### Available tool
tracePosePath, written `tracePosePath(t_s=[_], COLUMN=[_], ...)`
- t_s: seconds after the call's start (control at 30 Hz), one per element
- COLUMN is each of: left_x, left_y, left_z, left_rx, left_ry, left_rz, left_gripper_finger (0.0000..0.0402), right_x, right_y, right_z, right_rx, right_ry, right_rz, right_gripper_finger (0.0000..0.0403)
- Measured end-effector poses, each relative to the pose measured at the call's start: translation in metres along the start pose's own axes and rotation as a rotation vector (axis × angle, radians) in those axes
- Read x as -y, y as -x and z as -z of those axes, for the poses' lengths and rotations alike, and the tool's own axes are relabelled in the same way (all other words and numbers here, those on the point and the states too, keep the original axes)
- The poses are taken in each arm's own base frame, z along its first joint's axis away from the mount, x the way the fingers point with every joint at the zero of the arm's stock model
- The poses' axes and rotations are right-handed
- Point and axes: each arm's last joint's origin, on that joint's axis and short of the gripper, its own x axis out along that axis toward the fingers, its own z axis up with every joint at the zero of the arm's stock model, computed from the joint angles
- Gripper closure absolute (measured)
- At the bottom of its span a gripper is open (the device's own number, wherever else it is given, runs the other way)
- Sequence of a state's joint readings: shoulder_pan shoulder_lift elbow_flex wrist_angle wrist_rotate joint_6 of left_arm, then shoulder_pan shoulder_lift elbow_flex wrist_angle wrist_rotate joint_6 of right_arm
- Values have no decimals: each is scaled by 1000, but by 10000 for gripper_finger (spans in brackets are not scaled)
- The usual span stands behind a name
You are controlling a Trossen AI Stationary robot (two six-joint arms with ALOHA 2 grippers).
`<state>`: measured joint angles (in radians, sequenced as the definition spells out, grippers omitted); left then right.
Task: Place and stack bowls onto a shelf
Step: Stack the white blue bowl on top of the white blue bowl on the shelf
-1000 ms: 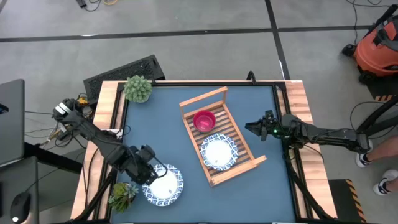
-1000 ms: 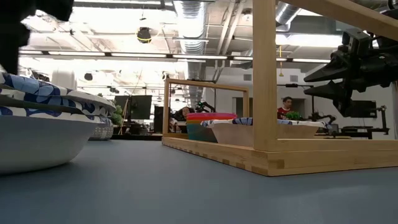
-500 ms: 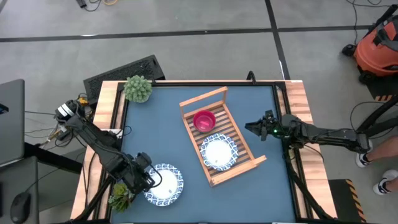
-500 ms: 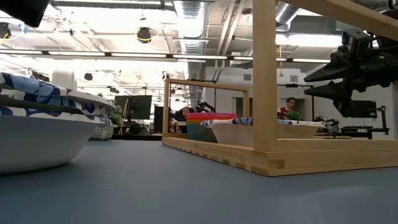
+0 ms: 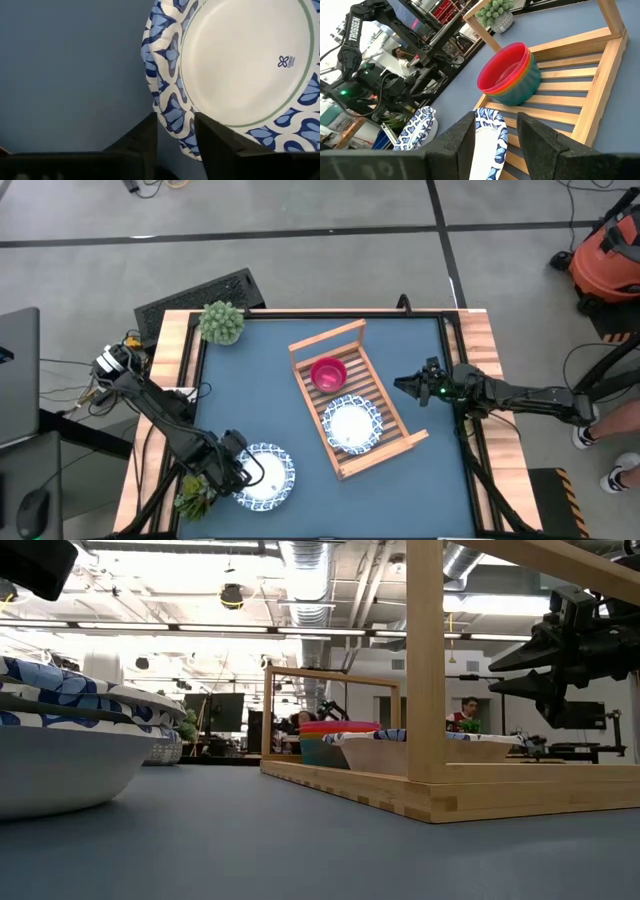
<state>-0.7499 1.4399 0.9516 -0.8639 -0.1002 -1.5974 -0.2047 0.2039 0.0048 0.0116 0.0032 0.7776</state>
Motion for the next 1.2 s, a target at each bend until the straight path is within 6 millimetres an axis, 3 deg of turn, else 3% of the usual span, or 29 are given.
tracePosePath(t_s=[0.2,0.4,0.93,1.2], left_x=[0,0,10,9], left_y=[0,0,14,13], left_z=[0,-1,-18,-16], left_rx=[9,14,72,39], left_ry=[-7,6,-11,-143], left_rz=[1,3,47,36], left_gripper_finger=[388,400,397,320], right_x=[0,0,0,0], right_y=[0,0,0,0], right_z=[0,0,0,0], right_rx=[0,0,1,1], right_ry=[0,0,0,0], right_rz=[0,0,0,0], right_gripper_finger=[232,232,232,232])
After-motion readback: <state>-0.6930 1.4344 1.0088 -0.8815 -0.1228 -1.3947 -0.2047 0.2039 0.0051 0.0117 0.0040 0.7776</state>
